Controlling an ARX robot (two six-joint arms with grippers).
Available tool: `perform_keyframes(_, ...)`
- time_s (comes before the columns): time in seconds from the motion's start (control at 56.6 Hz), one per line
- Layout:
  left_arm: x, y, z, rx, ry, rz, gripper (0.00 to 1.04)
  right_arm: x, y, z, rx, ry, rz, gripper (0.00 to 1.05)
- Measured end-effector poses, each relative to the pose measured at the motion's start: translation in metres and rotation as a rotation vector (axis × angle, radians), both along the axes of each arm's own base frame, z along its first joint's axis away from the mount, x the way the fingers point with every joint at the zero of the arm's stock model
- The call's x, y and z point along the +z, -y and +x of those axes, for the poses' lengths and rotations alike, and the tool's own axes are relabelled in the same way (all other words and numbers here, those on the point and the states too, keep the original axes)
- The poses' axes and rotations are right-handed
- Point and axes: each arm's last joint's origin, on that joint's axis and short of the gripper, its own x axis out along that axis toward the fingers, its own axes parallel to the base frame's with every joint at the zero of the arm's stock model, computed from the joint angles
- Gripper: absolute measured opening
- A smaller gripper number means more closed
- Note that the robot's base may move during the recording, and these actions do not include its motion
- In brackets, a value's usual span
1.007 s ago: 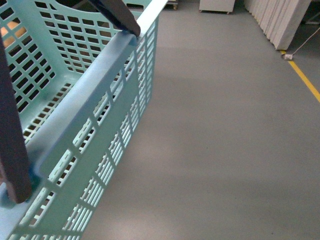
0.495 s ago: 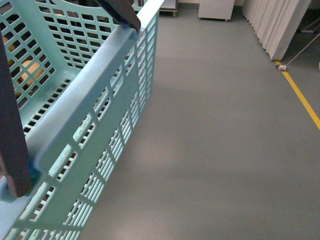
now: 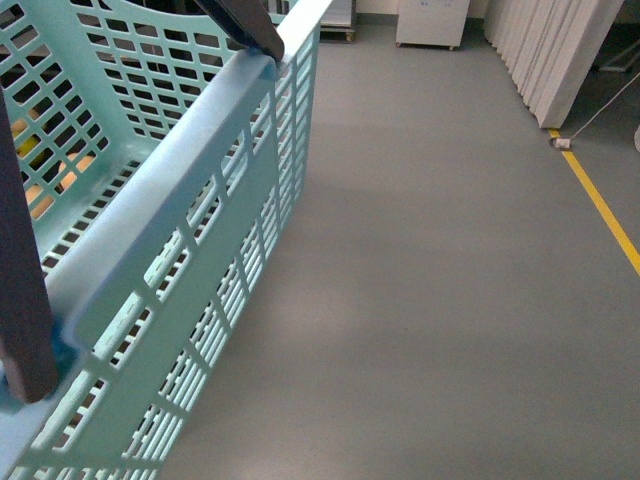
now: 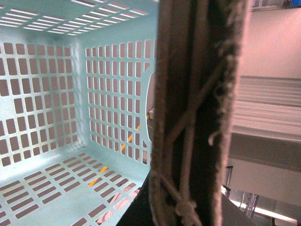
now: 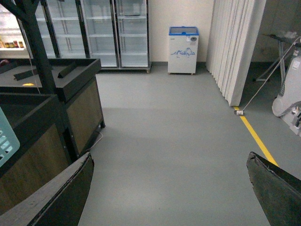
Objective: Pick mango and avocado into basket
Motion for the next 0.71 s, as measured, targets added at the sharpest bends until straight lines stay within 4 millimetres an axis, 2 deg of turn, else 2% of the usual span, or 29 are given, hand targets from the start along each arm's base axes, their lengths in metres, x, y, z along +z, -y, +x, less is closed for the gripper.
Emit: perform_keyframes(0.707, -0.0013, 0.0005, 0.0008, -0.002, -0.008, 0.003, 0.07, 0.0, -0.0001, 0.0, 0.002, 0.0, 0.0, 0.97)
